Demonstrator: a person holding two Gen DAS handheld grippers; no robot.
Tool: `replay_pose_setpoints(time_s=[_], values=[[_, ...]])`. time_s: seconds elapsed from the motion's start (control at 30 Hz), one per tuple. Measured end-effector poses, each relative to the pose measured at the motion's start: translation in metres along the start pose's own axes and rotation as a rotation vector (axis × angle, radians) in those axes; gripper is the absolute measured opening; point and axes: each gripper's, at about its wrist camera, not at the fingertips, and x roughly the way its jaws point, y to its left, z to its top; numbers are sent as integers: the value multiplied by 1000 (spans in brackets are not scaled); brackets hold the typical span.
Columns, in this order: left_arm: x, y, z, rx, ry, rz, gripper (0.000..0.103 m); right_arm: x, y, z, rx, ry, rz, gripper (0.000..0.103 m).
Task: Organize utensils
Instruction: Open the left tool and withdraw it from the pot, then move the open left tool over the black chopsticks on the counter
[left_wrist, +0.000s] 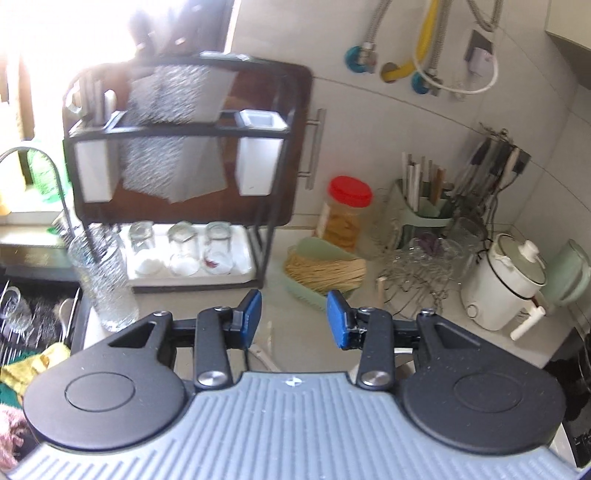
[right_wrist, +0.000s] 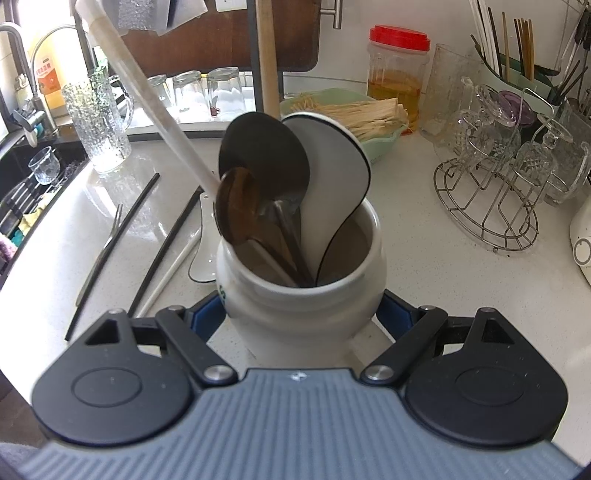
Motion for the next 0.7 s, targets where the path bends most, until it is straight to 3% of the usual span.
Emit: replay_pose_setpoints(time_s=[0.27, 0.7], values=[[11, 26, -28, -58, 48, 21, 45, -1, 1, -1, 7, -2, -7, 90], [45, 43, -62, -61, 129, 31, 45, -2, 0, -4, 22, -24, -8, 90]])
